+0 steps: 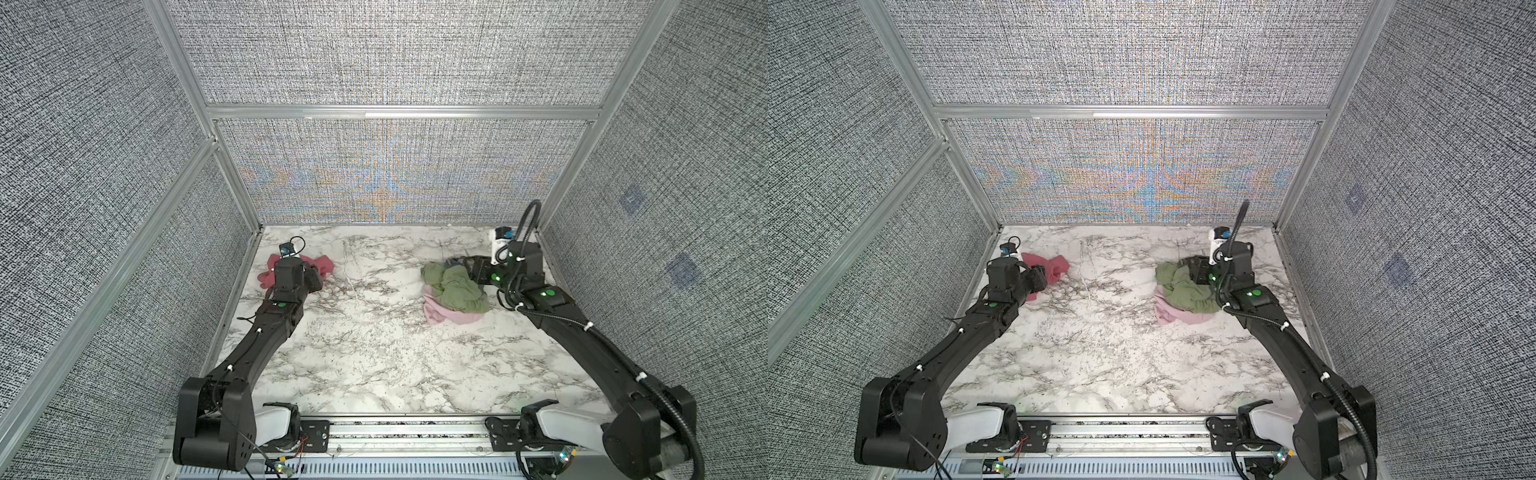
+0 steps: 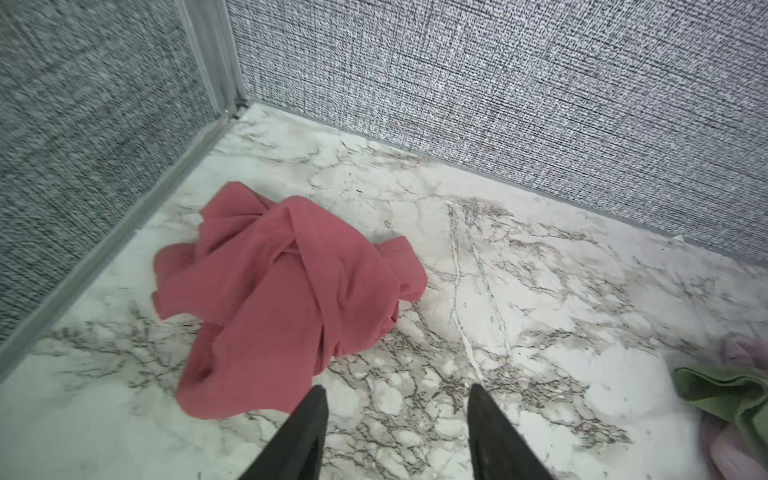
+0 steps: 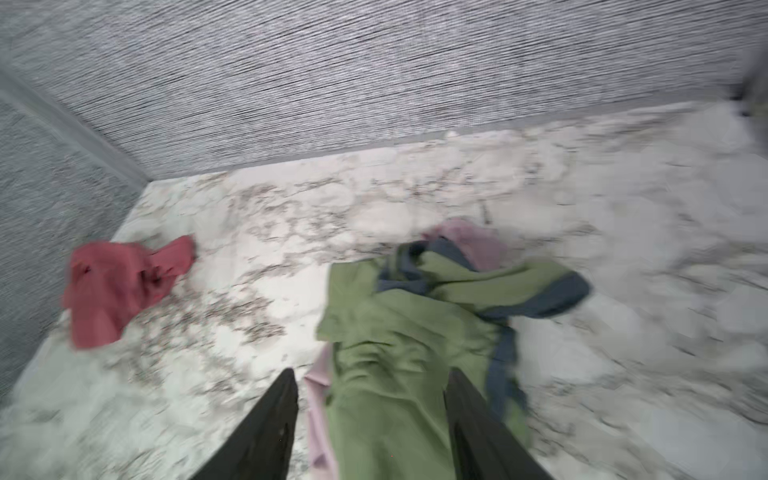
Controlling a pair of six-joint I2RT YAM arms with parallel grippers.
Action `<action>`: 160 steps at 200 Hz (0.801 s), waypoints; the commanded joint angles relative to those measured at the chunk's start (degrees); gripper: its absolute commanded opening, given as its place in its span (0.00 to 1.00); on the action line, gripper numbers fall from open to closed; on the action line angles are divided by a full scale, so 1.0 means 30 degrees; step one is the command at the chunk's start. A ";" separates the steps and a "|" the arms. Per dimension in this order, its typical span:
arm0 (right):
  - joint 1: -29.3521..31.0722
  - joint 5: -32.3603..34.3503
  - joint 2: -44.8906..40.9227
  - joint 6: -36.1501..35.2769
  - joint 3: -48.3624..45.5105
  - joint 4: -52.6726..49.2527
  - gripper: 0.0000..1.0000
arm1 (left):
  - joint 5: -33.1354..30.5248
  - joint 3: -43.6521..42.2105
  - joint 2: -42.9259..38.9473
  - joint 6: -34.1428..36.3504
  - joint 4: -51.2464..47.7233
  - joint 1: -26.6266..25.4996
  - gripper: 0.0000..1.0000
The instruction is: Pick out a specific cloth from the pile
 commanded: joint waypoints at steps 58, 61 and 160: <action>-0.3953 0.5588 -0.1047 -0.2420 -0.6245 0.6302 0.81 | -0.5690 -0.3907 -0.1165 0.2903 0.7302 -0.0030 0.74; -0.3993 0.5736 -0.0948 -0.2466 -0.6489 0.6707 0.81 | -0.5766 -0.4146 -0.1150 0.3096 0.7736 -0.0024 0.74; -0.4120 0.6149 0.2801 -0.3841 -1.1246 1.8812 0.84 | -0.6742 -0.9072 0.1854 0.6086 1.8576 0.0348 0.79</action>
